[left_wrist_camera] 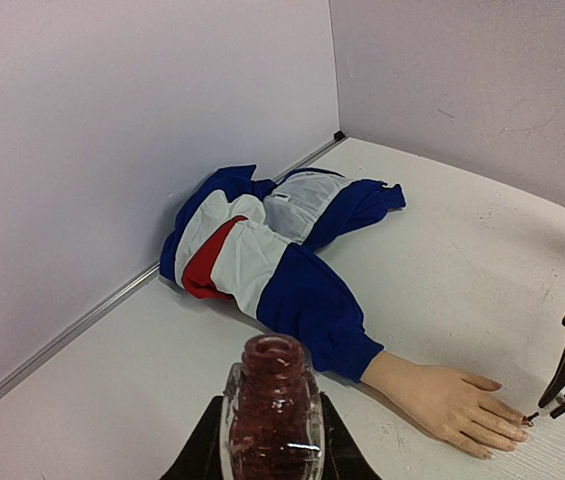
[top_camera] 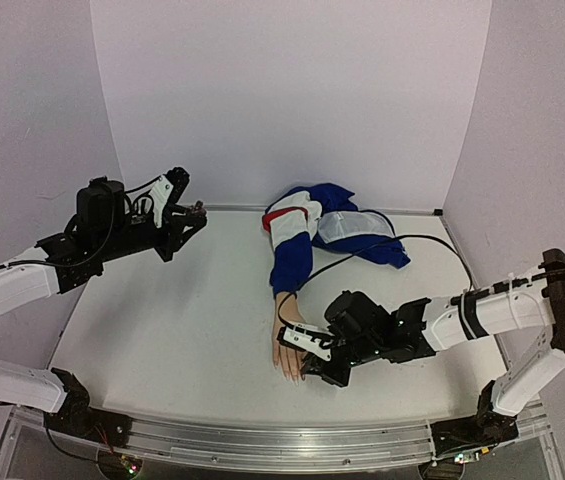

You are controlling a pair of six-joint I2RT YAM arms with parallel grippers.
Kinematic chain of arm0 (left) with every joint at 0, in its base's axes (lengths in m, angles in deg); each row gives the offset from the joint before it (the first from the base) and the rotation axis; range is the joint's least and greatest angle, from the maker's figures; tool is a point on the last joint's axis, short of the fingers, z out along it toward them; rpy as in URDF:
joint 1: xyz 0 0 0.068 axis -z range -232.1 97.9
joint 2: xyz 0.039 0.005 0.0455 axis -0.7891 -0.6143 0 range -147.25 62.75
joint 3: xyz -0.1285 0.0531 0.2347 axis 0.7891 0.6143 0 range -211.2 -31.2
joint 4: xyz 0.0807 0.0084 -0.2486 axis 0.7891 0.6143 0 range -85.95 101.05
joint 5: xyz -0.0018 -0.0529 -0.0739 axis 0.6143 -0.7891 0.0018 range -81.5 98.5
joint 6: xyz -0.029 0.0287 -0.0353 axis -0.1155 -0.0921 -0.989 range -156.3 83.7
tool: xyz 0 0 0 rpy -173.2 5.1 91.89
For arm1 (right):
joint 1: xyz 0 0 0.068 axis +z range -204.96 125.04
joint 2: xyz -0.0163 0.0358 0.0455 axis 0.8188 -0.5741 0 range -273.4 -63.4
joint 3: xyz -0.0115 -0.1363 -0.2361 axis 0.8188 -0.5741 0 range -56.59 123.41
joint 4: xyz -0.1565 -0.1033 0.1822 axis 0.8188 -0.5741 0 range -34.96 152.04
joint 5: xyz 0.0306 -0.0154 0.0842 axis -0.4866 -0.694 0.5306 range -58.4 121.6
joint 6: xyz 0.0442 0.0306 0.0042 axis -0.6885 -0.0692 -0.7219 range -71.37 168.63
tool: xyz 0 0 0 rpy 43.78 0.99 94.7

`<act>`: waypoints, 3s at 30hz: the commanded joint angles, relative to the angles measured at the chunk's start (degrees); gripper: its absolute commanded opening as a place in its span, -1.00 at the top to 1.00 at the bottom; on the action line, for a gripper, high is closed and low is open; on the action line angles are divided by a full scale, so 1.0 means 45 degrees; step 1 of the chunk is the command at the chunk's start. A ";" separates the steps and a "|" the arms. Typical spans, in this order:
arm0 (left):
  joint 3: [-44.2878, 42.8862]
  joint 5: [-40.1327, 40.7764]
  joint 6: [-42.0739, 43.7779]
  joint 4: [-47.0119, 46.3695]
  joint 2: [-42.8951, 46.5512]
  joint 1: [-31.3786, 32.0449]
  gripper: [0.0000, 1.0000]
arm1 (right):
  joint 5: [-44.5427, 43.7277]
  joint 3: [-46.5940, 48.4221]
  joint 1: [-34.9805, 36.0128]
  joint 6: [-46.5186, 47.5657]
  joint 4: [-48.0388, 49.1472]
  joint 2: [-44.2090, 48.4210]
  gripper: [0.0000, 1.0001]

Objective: Paint the nails

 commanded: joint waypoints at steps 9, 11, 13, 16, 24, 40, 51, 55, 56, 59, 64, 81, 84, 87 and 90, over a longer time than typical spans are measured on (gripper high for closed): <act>-0.0403 -0.0221 -0.0152 -0.0835 0.0138 -0.0078 1.00 | 0.0139 0.0466 0.0111 0.0056 -0.0020 -0.0312 1.00; -0.0413 -0.0222 -0.0155 -0.0854 0.0125 -0.0079 1.00 | 0.0138 0.0467 0.0109 0.0055 -0.0041 -0.0359 1.00; -0.0413 -0.0222 -0.0139 -0.0849 0.0122 -0.0078 1.00 | 0.0134 0.0495 0.0110 0.0056 -0.0094 -0.0443 1.00; -0.0414 -0.0222 -0.0150 -0.0845 0.0141 -0.0078 1.00 | 0.0164 0.0508 0.0101 0.0037 -0.0149 -0.0478 1.00; -0.0417 -0.0220 -0.0141 -0.0848 0.0122 -0.0079 1.00 | 0.0280 0.0487 0.0098 -0.0077 -0.0309 -0.0340 1.00; -0.0398 -0.0259 -0.0159 -0.0841 0.0177 -0.0079 1.00 | 0.0352 0.0526 0.0108 -0.0324 -0.0608 -0.0236 1.00; -0.0394 -0.0282 -0.0186 -0.0856 0.0197 -0.0079 1.00 | 0.0442 0.0545 0.0115 -0.0486 -0.0743 -0.0234 1.00; -0.0392 -0.0300 -0.0178 -0.0838 0.0216 -0.0079 1.00 | 0.0416 0.0575 0.0110 -0.0508 -0.0822 -0.0226 1.00; -0.0393 -0.0300 -0.0180 -0.0836 0.0226 -0.0079 1.00 | 0.0422 0.0576 0.0101 -0.0510 -0.0840 -0.0210 1.00; -0.0393 -0.0300 -0.0178 -0.0836 0.0228 -0.0079 1.00 | 0.0431 0.0555 0.0106 -0.0548 -0.0861 -0.0186 1.00; -0.0393 -0.0309 -0.0183 -0.0838 0.0235 -0.0079 1.00 | 0.0406 0.0541 0.0099 -0.0588 -0.0882 -0.0132 1.00; -0.0396 -0.0635 -0.0546 -0.0843 0.1044 -0.0074 1.00 | 0.0602 0.0673 0.0098 -0.1990 -0.1087 0.2068 1.00; -0.0393 -0.1035 -0.0718 -0.0847 0.1492 -0.0076 1.00 | -0.0290 0.0898 0.0099 -0.2781 -0.1165 0.2977 1.00; -0.0473 -0.1631 -0.0835 -0.0826 0.1897 -0.0079 1.00 | -0.1411 0.1244 0.0101 -0.3872 -0.0426 0.3695 1.00; -0.0667 -0.2454 -0.0969 -0.0822 0.2156 -0.0079 1.00 | -0.2817 0.1713 0.0104 -0.4729 0.0544 0.3810 1.00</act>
